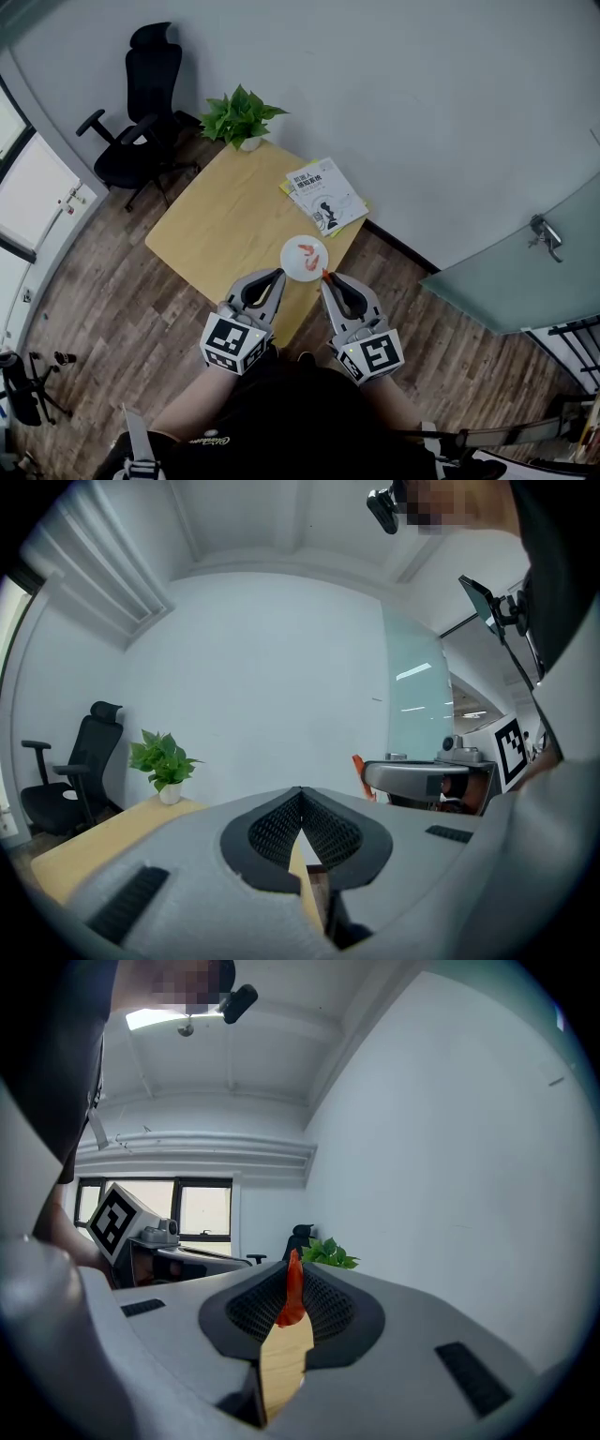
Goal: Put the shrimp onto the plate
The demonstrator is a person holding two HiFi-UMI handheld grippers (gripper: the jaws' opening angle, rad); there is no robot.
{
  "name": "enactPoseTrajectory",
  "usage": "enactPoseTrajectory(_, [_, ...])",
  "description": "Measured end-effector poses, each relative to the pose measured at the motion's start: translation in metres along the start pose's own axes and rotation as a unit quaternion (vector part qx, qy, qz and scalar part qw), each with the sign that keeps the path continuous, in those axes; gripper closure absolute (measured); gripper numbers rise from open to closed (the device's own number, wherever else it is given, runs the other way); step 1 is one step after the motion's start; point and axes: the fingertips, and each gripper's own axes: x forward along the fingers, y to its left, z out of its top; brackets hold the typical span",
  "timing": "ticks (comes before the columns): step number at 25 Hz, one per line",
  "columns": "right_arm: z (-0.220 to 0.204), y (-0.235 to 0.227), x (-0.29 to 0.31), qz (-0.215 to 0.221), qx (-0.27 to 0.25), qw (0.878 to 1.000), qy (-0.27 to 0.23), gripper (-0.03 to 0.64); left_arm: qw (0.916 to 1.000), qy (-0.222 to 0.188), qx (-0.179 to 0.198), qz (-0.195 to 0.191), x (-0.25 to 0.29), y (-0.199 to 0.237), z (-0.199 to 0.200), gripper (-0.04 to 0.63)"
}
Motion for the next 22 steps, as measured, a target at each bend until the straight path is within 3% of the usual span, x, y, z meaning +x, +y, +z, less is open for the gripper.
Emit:
enactPoseTrajectory(12, [-0.063, 0.003, 0.011, 0.009, 0.05, 0.996, 0.076, 0.568, 0.9974, 0.056, -0.044, 0.007, 0.007, 0.015, -0.052, 0.591])
enactPoseTrajectory(22, [-0.097, 0.008, 0.022, 0.026, 0.065, 0.992, 0.106, 0.568, 0.9945, 0.089, -0.054, -0.004, 0.018, 0.017, -0.087, 0.591])
